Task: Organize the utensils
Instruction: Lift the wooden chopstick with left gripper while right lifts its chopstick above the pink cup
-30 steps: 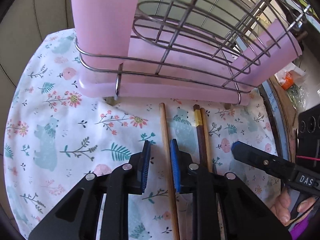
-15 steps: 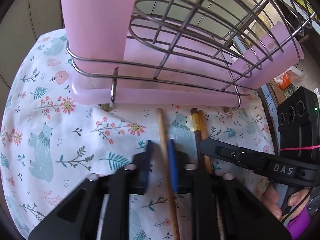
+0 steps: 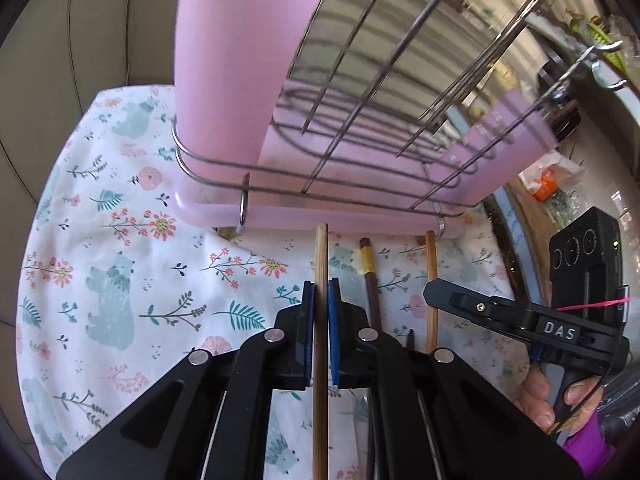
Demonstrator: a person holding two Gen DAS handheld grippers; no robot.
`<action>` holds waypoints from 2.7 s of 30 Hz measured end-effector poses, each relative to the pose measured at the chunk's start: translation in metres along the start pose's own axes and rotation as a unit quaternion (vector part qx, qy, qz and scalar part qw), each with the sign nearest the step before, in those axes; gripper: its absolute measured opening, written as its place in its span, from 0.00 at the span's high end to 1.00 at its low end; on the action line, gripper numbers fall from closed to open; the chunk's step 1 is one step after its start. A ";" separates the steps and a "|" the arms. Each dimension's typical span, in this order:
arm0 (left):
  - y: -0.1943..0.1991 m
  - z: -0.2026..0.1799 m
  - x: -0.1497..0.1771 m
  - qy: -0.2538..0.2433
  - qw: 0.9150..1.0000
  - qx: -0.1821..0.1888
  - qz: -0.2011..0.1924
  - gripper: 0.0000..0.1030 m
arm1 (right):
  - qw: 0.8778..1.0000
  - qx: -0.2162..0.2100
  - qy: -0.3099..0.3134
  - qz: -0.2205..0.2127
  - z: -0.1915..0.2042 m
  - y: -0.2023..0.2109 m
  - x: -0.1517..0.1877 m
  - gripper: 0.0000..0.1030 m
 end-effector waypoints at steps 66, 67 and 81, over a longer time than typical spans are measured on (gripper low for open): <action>0.230 -0.075 -0.094 -0.048 0.894 0.048 -0.443 0.95 | 0.881 0.155 0.168 -0.414 0.101 0.222 -0.077 0.94; 0.227 -0.074 -0.096 -0.048 0.891 0.041 -0.449 0.95 | 0.884 0.157 0.172 -0.405 0.099 0.212 -0.077 0.94; 0.179 -0.064 -0.104 -0.053 0.802 -0.102 -0.586 0.95 | 0.907 0.130 0.152 -0.370 0.057 0.160 -0.078 0.94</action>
Point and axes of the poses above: each gripper's, at about its wrist camera, not at the fingertips, and y roughly against the way its jaws point, z to its left, x to its underside, the point moved 1 cm from there along -y, roughly the way its jaws point, and after that the axes turned 12 degrees about x, right-handed, at the moved point
